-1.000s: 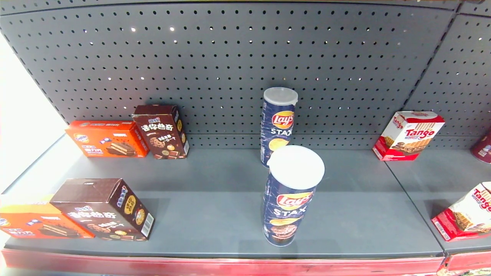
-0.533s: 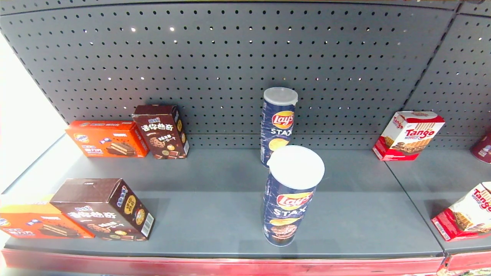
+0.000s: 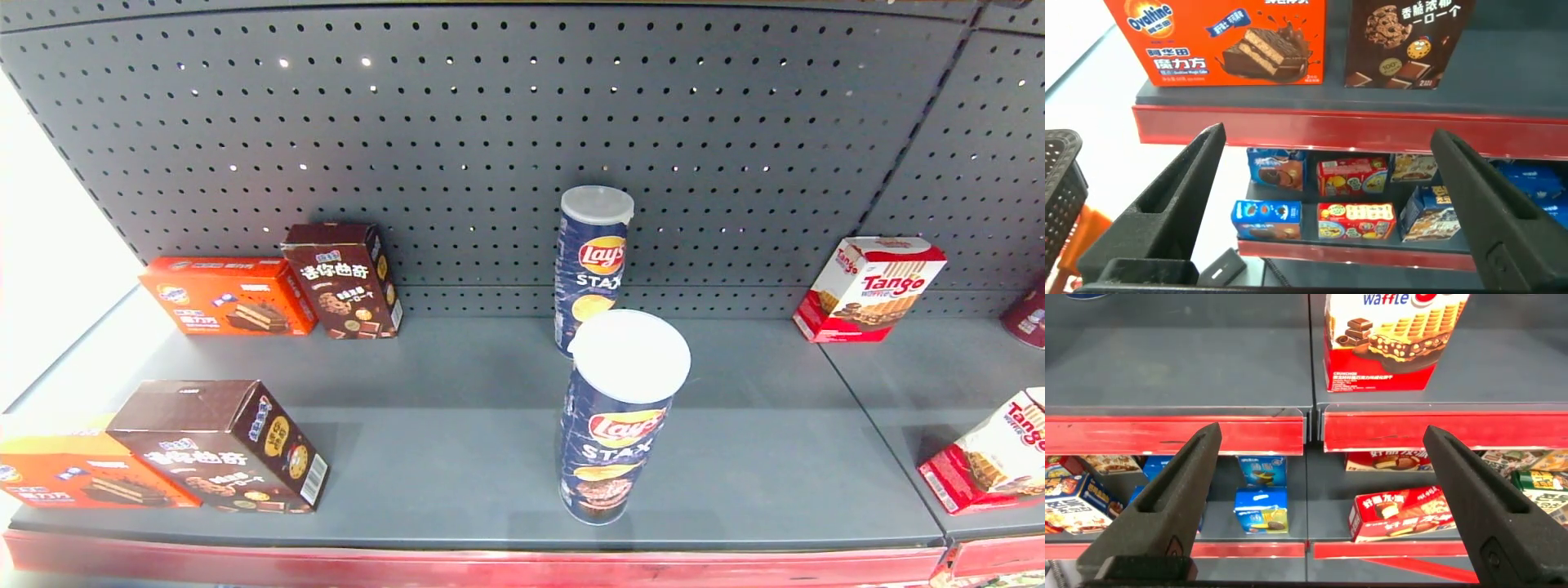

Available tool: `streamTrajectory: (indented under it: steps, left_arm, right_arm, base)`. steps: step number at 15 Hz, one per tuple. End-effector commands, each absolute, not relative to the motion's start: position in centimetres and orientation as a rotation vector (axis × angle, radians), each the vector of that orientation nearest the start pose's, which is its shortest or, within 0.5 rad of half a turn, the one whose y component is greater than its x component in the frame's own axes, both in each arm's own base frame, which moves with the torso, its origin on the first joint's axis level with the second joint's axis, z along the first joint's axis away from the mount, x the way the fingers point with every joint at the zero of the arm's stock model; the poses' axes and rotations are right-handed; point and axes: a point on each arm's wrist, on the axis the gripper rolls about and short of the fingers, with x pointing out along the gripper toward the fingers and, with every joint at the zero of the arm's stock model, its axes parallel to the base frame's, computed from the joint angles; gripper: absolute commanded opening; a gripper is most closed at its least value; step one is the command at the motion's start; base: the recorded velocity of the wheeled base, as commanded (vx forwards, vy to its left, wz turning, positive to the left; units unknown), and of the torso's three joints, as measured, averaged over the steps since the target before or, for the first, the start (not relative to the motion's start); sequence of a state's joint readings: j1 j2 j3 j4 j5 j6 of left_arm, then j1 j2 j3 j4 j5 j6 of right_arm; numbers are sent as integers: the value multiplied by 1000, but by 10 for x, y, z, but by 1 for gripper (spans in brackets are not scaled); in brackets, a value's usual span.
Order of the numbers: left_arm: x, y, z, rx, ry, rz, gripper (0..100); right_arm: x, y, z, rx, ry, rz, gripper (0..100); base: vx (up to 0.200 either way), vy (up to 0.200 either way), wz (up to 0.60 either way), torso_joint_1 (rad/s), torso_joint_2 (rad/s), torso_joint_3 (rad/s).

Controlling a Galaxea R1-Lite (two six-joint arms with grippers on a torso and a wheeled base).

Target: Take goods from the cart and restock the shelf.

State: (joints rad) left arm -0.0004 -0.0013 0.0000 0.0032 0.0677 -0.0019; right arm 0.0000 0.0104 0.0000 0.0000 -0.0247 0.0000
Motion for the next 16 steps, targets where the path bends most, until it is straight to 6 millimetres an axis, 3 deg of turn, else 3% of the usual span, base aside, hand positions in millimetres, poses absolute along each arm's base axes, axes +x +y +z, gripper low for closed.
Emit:
streamTrajectory:
  steps: [1,11,13,16]
  left_arm:
    - [-23,2,75,-1,3,72,100]
    - [-23,2,75,-11,3,74,100]
    - [-23,2,75,-14,3,74,100]
    - [-23,2,75,-12,4,74,100]
  right_arm:
    - [-22,-1,76,0,12,-25,100]
    - [-22,-1,76,0,12,-25,100]
    - [-22,-1,76,0,12,-25,100]
    - [-22,-1,76,0,12,-25,100]
  base:
    - [0,0,0,0,0,0]
    - [0,-20,0,0,1,0]
    - [-200,0,0,5,2,2]
    - [0,0,0,0,0,0]
